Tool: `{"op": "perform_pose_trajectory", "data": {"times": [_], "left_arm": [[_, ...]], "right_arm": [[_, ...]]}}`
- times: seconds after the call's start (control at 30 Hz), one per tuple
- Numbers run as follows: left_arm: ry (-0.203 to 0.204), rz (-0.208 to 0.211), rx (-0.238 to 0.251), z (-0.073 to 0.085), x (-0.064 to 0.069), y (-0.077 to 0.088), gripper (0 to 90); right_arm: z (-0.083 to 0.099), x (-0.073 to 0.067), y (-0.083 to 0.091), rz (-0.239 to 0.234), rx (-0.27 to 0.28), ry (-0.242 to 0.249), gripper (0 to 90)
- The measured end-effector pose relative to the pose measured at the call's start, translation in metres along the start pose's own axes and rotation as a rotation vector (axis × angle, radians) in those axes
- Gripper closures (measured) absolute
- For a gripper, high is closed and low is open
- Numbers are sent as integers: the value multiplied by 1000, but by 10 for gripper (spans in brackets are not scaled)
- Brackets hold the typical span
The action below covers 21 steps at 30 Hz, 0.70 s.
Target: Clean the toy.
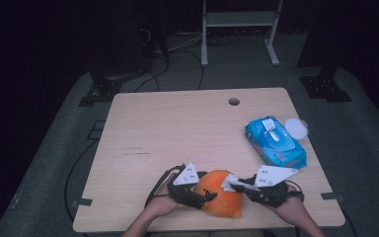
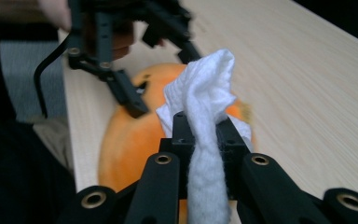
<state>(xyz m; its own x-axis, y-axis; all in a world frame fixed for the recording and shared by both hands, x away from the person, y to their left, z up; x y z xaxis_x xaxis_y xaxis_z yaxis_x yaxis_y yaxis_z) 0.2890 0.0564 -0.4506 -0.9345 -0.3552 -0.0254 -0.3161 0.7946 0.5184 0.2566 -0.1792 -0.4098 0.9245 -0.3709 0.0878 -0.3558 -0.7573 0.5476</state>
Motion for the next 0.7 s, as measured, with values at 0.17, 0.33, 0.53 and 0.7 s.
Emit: {"op": "perform_pose_trajectory", "data": {"times": [0.17, 0.33, 0.53, 0.7], "left_arm": [[55, 2, 4, 5, -10, 2, 269], [124, 1, 6, 11, -20, 2, 274], [150, -1, 4, 13, -24, 2, 283], [163, 3, 9, 13, -25, 1, 280]], "right_arm": [[6, 11, -2, 36, -8, -20, 807], [18, 14, 8, 9, -12, -57, 807], [13, 0, -3, -56, -43, 13, 806], [23, 5, 0, -90, -73, -3, 805]]}}
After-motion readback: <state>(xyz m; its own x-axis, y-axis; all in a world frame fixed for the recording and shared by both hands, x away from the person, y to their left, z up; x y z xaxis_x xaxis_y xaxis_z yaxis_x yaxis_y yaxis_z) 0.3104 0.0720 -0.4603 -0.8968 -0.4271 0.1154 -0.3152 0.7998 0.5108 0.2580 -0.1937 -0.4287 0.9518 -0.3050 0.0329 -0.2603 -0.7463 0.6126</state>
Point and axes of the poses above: each handheld gripper's, and its own axes: y roughly backward along the jaws, z roughly out of its underside, x roughly to its right, the point moved 2 cm from there along -y, roughly forward along the jaws, and after that the axes turned 2 degrees about -z, right-handed, at the moved point
